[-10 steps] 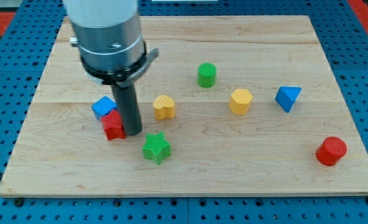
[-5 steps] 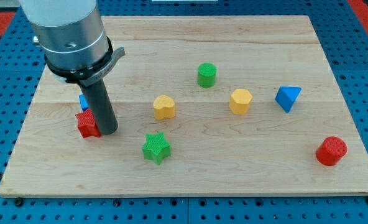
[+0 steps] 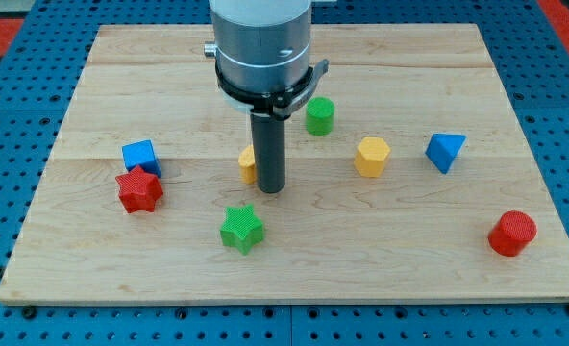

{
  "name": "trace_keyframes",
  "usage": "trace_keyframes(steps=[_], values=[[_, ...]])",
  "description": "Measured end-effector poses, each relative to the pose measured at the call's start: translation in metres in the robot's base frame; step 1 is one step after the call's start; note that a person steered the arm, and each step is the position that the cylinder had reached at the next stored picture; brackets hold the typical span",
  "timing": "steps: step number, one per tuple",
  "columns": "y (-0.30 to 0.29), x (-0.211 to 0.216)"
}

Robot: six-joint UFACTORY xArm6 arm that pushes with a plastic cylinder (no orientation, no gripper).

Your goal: Place the red star horizontally to the yellow heart

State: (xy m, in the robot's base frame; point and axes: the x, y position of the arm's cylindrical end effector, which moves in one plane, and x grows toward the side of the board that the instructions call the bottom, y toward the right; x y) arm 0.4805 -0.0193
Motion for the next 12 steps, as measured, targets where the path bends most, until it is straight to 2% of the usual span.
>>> trace_keyframes(steps=[4,5,6,8,10,11,12], values=[[0.016,0.002],[0.006,0.02],[-0.018,0.036],[-0.059,0.037],[-0.131,0.039],[-0.138,0.063],[-0.172,0.063]])
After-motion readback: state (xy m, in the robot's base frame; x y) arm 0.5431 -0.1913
